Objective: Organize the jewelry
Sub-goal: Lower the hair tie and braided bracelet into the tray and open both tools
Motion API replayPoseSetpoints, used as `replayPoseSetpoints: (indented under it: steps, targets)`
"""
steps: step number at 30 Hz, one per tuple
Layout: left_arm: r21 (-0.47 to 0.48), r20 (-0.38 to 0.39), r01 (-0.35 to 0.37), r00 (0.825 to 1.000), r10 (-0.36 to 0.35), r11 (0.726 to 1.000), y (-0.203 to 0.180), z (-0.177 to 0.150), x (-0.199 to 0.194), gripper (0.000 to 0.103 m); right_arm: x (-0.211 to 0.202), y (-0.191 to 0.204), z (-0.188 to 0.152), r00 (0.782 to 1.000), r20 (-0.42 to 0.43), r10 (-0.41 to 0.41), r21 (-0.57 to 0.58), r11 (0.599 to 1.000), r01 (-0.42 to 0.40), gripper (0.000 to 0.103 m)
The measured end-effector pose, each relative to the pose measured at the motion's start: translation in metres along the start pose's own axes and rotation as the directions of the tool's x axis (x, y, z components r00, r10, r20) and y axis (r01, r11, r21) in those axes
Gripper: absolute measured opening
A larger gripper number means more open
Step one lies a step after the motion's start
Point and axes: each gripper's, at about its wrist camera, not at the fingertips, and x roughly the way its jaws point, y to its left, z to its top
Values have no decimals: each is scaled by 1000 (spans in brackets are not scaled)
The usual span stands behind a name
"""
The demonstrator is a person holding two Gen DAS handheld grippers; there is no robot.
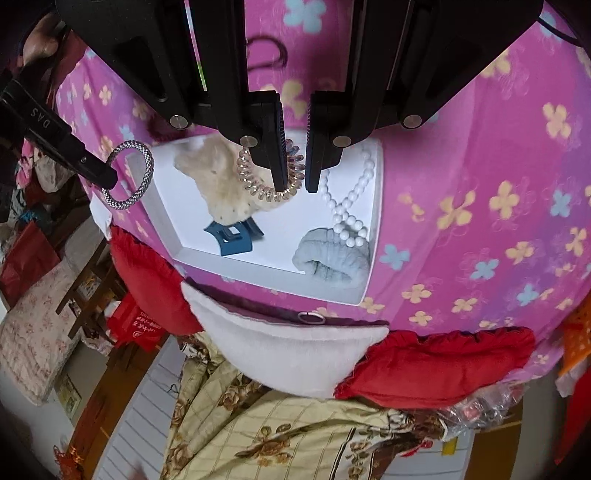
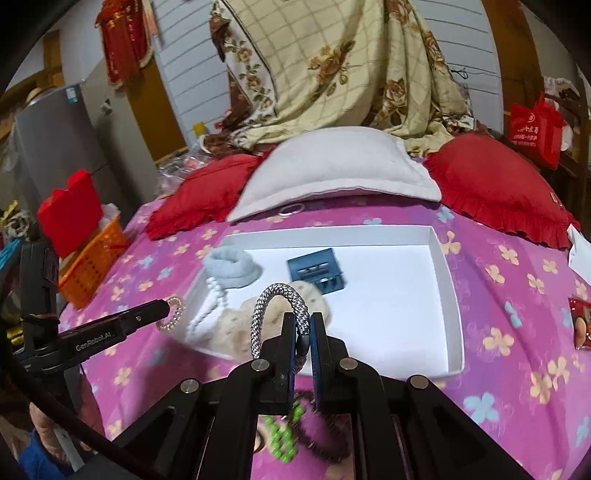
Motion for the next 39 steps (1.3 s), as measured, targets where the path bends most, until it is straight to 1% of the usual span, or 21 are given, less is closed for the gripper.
replayPoseSetpoints:
  steps: [5, 10, 13, 14, 16, 17, 18, 19, 20, 21, 23, 25, 29, 33, 34, 36, 39]
  targets:
    - [33, -27, -42, 999, 43, 999, -1, 12, 31, 8, 35, -20, 13, 998, -43, -36, 45, 998, 38, 7]
    - [69, -30, -55, 998, 57, 996, -11, 34, 53, 8, 74, -42, 26, 993, -99, -66, 115, 990, 77, 7]
    - [89, -44, -51, 998, 55, 995, -22, 49, 67, 8, 94, -57, 28, 989, -138, -60, 167, 982, 83, 7]
    - [99, -50, -59, 997, 65, 993, -26, 53, 74, 8, 100, -62, 29, 987, -149, -55, 184, 979, 82, 7]
    - [126, -53, -103, 992, 110, 987, -30, 58, 85, 9, 107, -68, 30, 987, -155, -47, 207, 975, 79, 7]
    - [142, -62, -117, 990, 127, 983, -32, 59, 91, 10, 109, -70, 31, 987, -156, -43, 218, 973, 77, 7]
    - [147, -72, -117, 989, 128, 982, -32, 59, 94, 14, 110, -74, 30, 987, -159, -37, 235, 969, 74, 7]
    - [146, -83, -113, 989, 126, 983, -31, 58, 96, 20, 112, -75, 30, 986, -164, -33, 246, 967, 73, 7]
    - [136, -91, -104, 989, 117, 985, -29, 57, 96, 23, 112, -78, 29, 985, -171, -29, 255, 964, 72, 12]
    - [127, -92, -99, 990, 111, 987, -28, 56, 95, 27, 112, -79, 29, 985, -172, -30, 255, 964, 74, 24]
    - [107, -87, -85, 992, 95, 991, -25, 55, 86, 29, 104, -78, 27, 987, -152, -43, 241, 967, 79, 40]
    - [95, -79, -82, 993, 89, 992, -25, 53, 74, 29, 94, -76, 27, 989, -140, -49, 221, 972, 80, 41]
    - [81, -31, -91, 995, 94, 993, -25, 44, 31, 29, 69, -68, 20, 993, -115, -26, 197, 979, 48, 41]
    - [80, 19, -119, 993, 118, 990, -23, 13, -15, 40, 36, -58, 2, 996, -93, -4, 149, 989, 17, 41]
    - [72, 22, -120, 993, 119, 990, -22, 2, -23, 40, 28, -56, -5, 996, -92, 1, 140, 990, 12, 41]
    - [63, 4, -112, 994, 112, 992, -21, -17, -32, 40, 13, -53, -23, 995, -96, 20, 129, 992, -7, 41]
    - [54, -39, -90, 995, 93, 994, -25, -48, -32, 40, -3, -54, -52, 993, -110, 36, 131, 991, -22, 42]
